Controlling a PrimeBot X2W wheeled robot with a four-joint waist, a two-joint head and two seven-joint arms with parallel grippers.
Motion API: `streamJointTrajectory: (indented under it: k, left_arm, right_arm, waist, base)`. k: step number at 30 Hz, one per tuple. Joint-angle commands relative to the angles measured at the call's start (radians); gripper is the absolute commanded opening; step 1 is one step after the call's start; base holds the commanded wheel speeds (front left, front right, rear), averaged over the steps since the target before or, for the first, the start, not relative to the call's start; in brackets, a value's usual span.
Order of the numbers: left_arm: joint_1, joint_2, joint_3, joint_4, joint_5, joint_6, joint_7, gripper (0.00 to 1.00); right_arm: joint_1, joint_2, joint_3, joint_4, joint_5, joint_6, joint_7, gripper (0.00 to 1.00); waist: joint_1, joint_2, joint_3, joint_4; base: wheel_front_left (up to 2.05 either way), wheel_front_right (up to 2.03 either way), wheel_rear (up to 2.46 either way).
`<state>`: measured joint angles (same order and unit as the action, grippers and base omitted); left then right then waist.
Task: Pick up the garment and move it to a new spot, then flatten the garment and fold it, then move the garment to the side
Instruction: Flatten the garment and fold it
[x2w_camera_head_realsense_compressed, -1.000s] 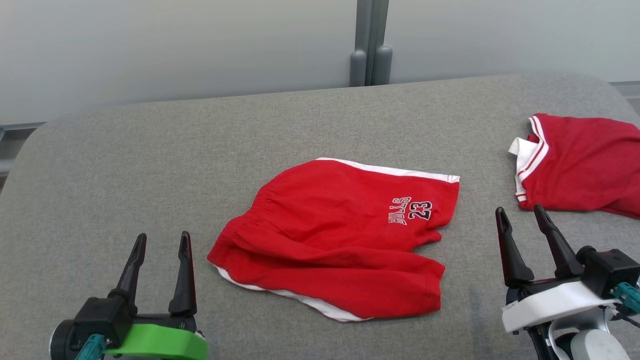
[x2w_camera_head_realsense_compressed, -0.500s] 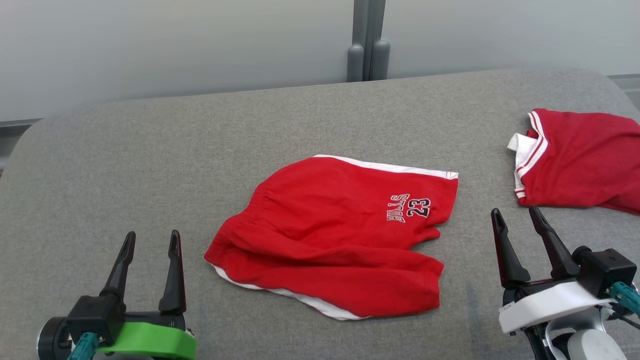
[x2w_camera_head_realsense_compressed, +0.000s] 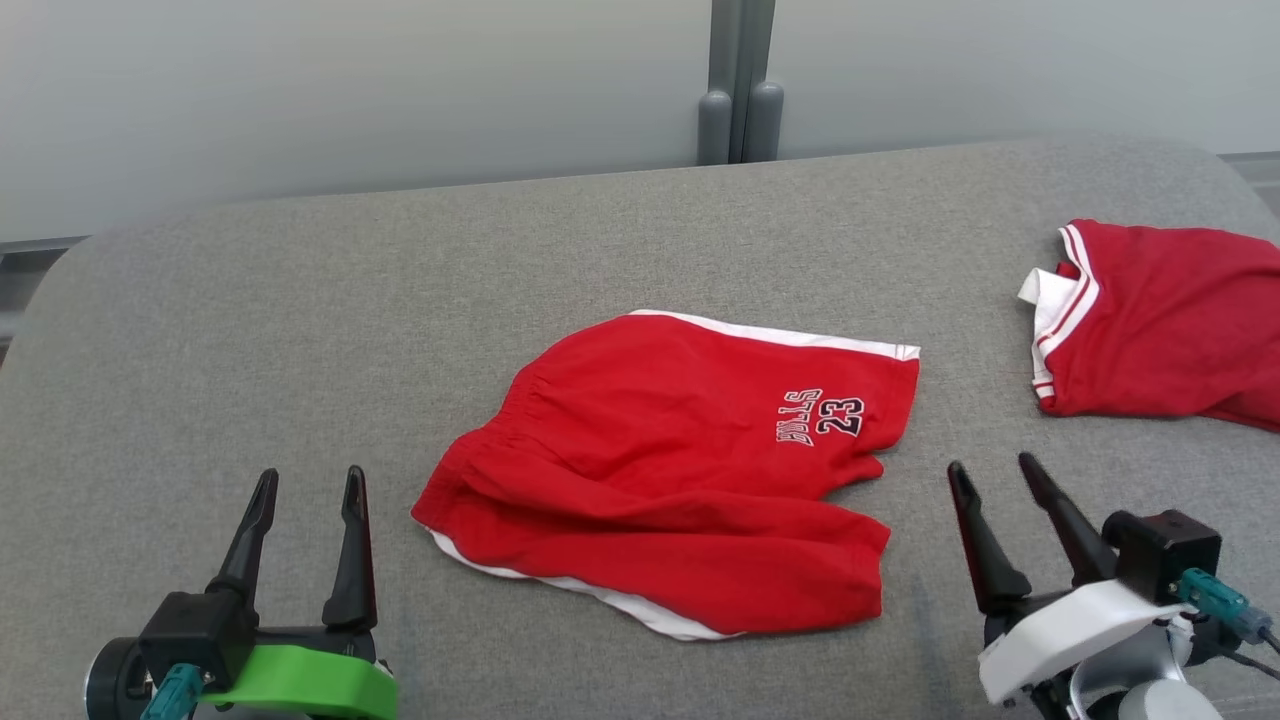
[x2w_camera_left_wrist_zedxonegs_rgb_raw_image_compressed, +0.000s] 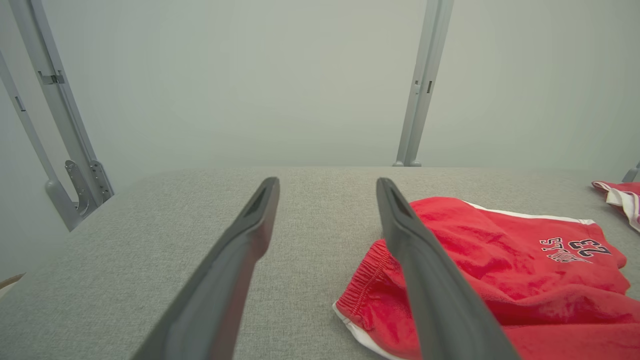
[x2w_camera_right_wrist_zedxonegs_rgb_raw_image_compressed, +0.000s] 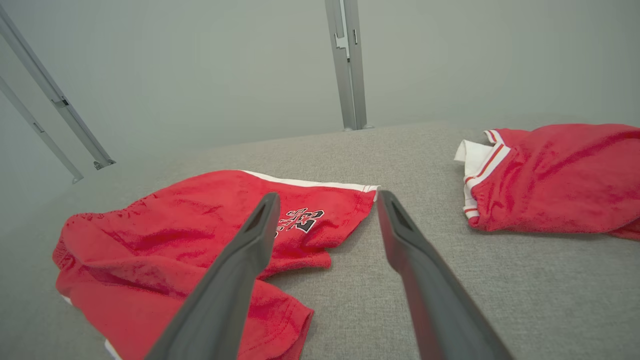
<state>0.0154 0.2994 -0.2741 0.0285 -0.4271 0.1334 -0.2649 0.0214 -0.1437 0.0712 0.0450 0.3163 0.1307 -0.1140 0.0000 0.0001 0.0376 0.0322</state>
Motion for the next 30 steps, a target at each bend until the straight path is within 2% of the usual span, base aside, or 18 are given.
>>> streamJointTrajectory:
  k: [1,14,20,30]
  left_arm:
    - [0.002,-0.003,0.002,0.006,0.006,-0.004,0.000,1.00]
    - [-0.024,-0.006,-0.006,0.046,-0.011,-0.022,0.002,1.00]
    - [-0.049,-0.008,-0.027,0.069,-0.016,-0.036,0.023,1.00]
    - [-0.101,-0.022,-0.068,0.162,-0.039,-0.076,0.070,1.00]
  right_arm:
    - [0.026,-0.026,0.035,0.010,0.023,0.000,0.028,1.00]
    - [0.080,-0.177,0.297,0.053,0.226,0.000,0.092,1.00]
    - [0.017,-0.184,0.381,0.125,0.253,0.000,0.053,1.00]
    - [-0.086,-0.164,0.444,0.235,0.234,0.000,-0.004,1.00]
  waist:
    - [0.0000,-0.0001,0.003,0.003]
    - [0.0000,-0.0001,0.027,0.000]
    - [0.0000,-0.0001,0.046,-0.002]
    - [0.0000,-0.0001,0.078,0.006]
  base:
    - [0.00,0.00,0.00]
    - [0.00,0.00,0.00]
    - [0.00,0.00,0.00]
    - [0.00,0.00,0.00]
